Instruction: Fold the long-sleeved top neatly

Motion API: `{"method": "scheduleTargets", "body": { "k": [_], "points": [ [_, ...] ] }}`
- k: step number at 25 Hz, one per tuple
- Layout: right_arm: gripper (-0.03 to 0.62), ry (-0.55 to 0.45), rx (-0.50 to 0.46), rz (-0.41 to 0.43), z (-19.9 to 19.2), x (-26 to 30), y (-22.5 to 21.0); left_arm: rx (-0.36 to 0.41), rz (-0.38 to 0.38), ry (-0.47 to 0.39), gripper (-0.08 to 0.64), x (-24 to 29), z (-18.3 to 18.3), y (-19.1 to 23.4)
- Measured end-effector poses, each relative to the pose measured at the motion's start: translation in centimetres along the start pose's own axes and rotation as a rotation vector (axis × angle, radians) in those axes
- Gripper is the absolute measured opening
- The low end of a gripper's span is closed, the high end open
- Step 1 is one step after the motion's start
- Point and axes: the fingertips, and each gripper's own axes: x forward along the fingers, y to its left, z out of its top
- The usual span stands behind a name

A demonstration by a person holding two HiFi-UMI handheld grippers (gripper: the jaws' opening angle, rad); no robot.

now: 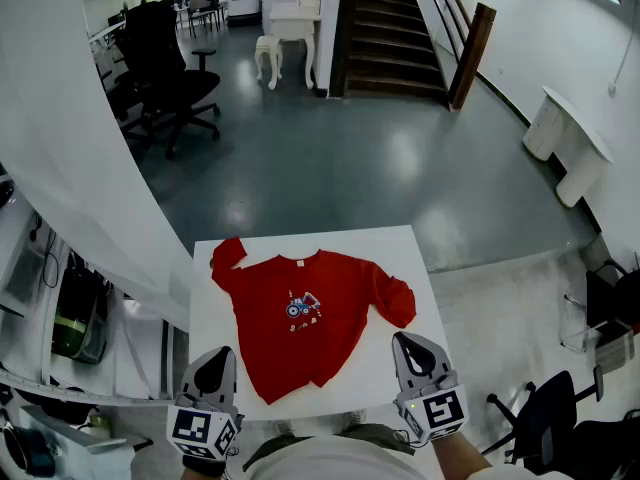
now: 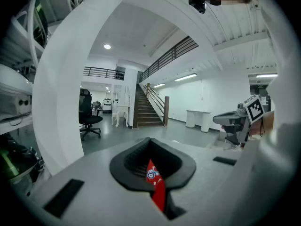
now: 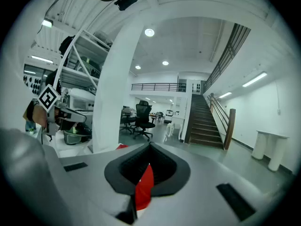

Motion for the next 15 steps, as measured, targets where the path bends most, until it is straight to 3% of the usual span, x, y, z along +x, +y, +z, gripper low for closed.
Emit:
{"method": "scheduleTargets", "body": {
  "k": [15],
  "points": [
    [0.011,-0.015,0.020,0.044,-1.2,0.3,-2.5,0.009,0.046,0.031,0.009,1.2,-0.5,-2.3]
  ]
}}
